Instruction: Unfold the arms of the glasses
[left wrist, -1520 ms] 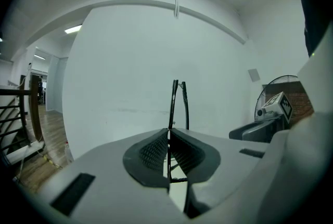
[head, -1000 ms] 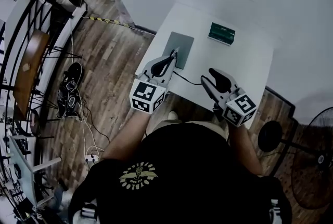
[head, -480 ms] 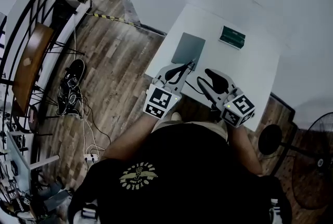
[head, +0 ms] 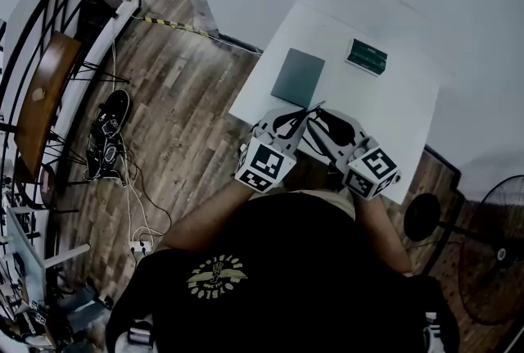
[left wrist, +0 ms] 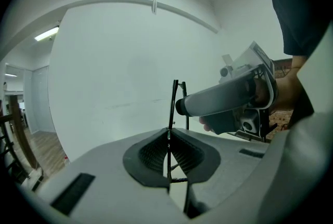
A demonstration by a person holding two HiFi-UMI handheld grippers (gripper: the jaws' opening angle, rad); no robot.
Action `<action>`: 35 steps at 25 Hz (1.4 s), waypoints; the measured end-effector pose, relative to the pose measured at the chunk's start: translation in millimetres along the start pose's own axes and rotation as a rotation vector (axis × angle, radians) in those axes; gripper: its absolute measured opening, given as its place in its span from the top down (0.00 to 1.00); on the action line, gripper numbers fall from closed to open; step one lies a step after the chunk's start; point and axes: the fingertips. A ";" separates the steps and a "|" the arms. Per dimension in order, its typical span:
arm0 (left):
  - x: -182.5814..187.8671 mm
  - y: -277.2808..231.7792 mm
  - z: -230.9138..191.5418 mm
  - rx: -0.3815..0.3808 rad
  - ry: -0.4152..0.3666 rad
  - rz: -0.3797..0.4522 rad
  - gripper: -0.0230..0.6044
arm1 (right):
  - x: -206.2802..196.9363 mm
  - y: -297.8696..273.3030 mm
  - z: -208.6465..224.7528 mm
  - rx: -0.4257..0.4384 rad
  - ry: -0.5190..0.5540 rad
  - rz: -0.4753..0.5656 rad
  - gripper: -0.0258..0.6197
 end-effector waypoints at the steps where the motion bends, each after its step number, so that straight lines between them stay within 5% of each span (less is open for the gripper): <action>1: -0.6 -1.0 1.2 -0.005 -0.006 0.001 0.93 | -0.4 0.2 1.4 -0.011 0.003 -0.001 0.83; 4: -2.4 -2.0 1.2 -0.016 -0.017 -0.005 0.93 | -2.7 0.8 3.8 -0.039 0.018 -0.012 0.93; 11: -3.7 -16.7 6.1 -0.039 -0.075 -0.024 0.93 | -8.5 14.5 16.4 -0.065 0.012 -0.028 0.94; 22: -9.9 -23.6 -4.3 -0.093 -0.355 -0.102 0.93 | -21.9 19.3 23.0 -0.090 0.026 -0.101 0.94; 35: -18.7 -33.5 -10.5 -0.191 -0.559 -0.204 0.93 | -37.6 18.8 33.5 -0.098 0.007 -0.174 0.94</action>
Point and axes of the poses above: the fingertips, and each gripper's own axes: y backward along the fingers, z to its right, x out of its top, and after that the axes turned 2 degrees about -z, right-handed
